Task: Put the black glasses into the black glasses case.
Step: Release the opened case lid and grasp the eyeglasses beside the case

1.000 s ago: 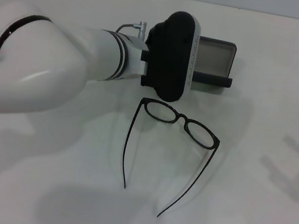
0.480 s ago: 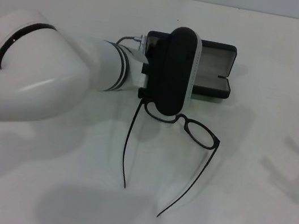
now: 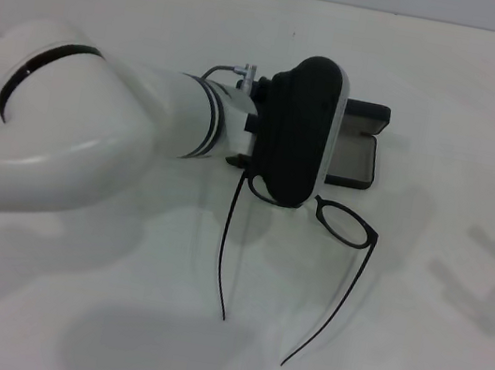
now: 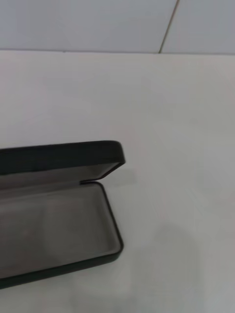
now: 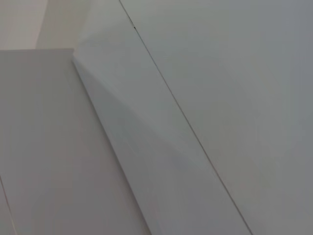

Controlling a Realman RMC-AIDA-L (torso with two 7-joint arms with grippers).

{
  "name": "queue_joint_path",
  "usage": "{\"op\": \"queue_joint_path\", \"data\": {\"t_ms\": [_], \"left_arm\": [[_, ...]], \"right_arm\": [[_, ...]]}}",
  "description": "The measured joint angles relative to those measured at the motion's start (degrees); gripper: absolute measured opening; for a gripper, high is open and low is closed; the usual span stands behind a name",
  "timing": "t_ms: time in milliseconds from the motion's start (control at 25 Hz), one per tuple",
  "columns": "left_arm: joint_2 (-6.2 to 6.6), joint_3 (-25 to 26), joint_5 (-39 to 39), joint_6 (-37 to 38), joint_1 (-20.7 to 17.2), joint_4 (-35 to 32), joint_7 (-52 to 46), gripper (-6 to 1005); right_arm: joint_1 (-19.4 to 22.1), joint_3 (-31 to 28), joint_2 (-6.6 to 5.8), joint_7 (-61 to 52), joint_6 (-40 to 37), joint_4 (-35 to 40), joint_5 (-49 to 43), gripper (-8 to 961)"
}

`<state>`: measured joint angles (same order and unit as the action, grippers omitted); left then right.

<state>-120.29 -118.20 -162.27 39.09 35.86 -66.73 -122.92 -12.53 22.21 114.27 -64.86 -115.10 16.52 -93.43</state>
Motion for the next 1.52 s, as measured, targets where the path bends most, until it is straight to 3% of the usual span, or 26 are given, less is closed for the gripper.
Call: {"op": "queue_joint_path", "data": {"t_ms": [240, 440, 600, 640, 680, 760, 880, 1000, 1080, 1240, 1400, 1520], "left_arm": [[0.29, 2.4, -0.1, 1.0, -3.7, -8.4, 0.1, 4], [0.31, 6.5, 3.2, 3.9, -8.2, -19.0, 0.3, 4], [0.39, 13.0, 19.8, 3.2, -12.0, -24.2, 4.0, 5], [0.39, 13.0, 19.8, 3.2, -12.0, -24.2, 4.0, 5], [0.42, 16.8, 30.1, 3.5, -13.3, -24.6, 7.1, 6], [0.49, 22.0, 42.7, 5.8, -14.1, -23.7, 10.8, 6], [0.56, 32.1, 62.0, 15.4, -14.4, -19.2, 16.9, 6], [0.62, 44.3, 78.5, 29.5, -13.5, -8.6, 22.8, 7], [0.90, 51.5, 85.5, 38.8, -12.2, 0.3, 26.9, 7], [2.45, 61.3, 88.4, 52.2, -9.5, 16.5, 34.4, 10], [4.17, 62.1, 86.0, 55.0, -9.9, 25.1, 39.6, 16], [3.96, 62.3, 85.0, 55.5, -11.8, 28.2, 43.8, 22]], "right_arm": [[-0.8, 2.3, -0.62, -0.8, -0.3, 1.8, -0.1, 868], [-4.2, 7.6, -1.81, -13.2, 1.5, 13.8, -1.0, 846], [-8.7, 12.2, -3.19, -26.9, 4.1, 24.9, -6.2, 801], [-9.7, 12.5, -3.30, -28.9, 4.6, 26.6, -7.8, 789], [-10.9, 12.7, -3.34, -31.2, 5.3, 28.3, -9.9, 778], [-14.5, 13.5, -3.44, -37.1, 7.5, 32.2, -16.8, 729], [-19.2, 16.3, -4.33, -43.0, 10.3, 34.6, -24.0, 614], [-25.0, 22.2, -5.65, -48.5, 13.3, 34.5, -30.2, 561], [-27.9, 25.8, -5.77, -50.6, 15.5, 34.3, -32.3, 546], [-32.7, 31.6, -5.00, -53.1, 19.4, 33.5, -34.2, 530], [-37.5, 36.4, -4.60, -56.7, 20.6, 30.5, -36.4, 518], [-40.9, 38.7, -2.61, -57.9, 22.1, 28.4, -41.0, 509]]}}
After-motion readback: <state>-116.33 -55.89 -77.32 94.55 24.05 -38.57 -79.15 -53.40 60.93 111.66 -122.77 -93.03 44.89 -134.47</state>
